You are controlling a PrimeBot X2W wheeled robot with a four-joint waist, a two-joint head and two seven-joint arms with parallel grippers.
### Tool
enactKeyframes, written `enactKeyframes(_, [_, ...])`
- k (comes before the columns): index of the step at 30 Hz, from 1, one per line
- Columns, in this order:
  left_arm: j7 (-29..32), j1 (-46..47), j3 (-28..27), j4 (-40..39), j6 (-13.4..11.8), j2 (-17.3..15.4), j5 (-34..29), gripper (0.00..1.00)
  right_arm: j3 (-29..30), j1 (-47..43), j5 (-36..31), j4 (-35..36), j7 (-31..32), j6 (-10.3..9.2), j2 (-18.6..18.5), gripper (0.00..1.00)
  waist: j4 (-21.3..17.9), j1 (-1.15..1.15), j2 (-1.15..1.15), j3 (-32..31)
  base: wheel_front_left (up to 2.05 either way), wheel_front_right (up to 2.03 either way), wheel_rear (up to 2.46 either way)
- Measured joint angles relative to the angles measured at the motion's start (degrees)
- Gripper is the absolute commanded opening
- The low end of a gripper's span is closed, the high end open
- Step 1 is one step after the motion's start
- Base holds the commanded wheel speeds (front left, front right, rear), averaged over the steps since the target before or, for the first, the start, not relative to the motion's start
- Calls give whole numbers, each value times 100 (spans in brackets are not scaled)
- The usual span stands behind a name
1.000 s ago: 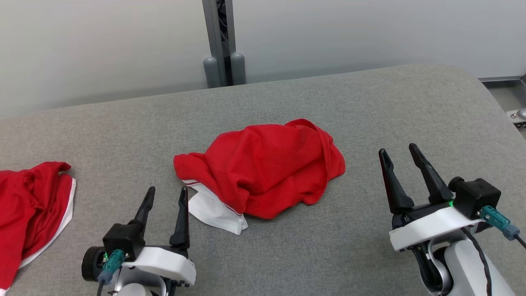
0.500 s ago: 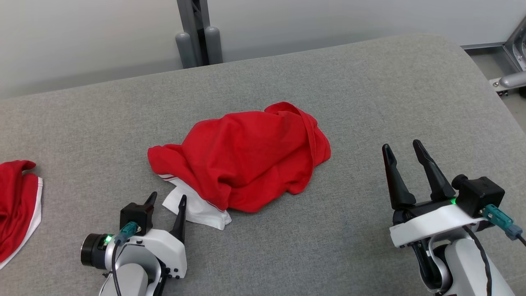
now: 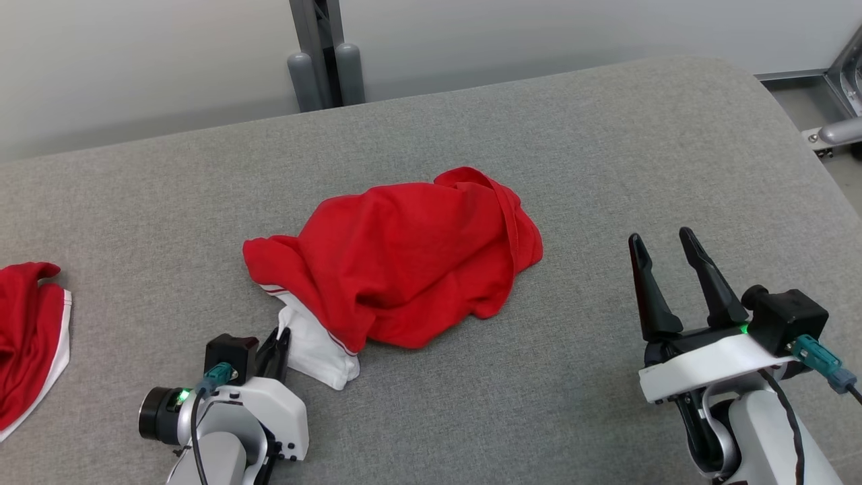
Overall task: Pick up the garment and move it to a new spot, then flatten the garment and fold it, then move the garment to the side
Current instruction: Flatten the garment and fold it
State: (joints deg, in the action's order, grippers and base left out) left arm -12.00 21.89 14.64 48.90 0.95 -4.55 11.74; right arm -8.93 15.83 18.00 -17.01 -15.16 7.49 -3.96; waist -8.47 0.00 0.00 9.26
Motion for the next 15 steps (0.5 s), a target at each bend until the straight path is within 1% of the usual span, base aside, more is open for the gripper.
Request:
enactKeyframes(4, [-99, 43, -53, 5, -1, 14, 107, 0, 67, -5, -29, -5, 0, 0, 13, 100, 46, 0, 0, -18, 0, 0, 0])
enactKeyframes(8, [-218, 68, -371, -182, -47, 14, 413, 0, 66, -14, -51, -26, 0, 0, 25, 100, 80, 0, 0, -75, 0, 0, 0])
enactKeyframes(11, [-267, 81, -746, -554, -124, -47, 673, 0, 74, -16, -68, -34, 0, 0, 32, 100, 98, 0, 0, -154, 0, 0, 0])
enactKeyframes(13, [-275, 109, -1011, -918, -131, -91, 877, 0, 73, -24, -79, -46, 0, 0, 36, 100, 109, 0, 0, -223, 0, 0, 0])
enactKeyframes(15, [-279, 175, -1282, -1388, -188, -167, 1004, 0, 67, -38, -81, -57, 0, 0, 40, 100, 111, 0, 0, -299, 0, 0, 0])
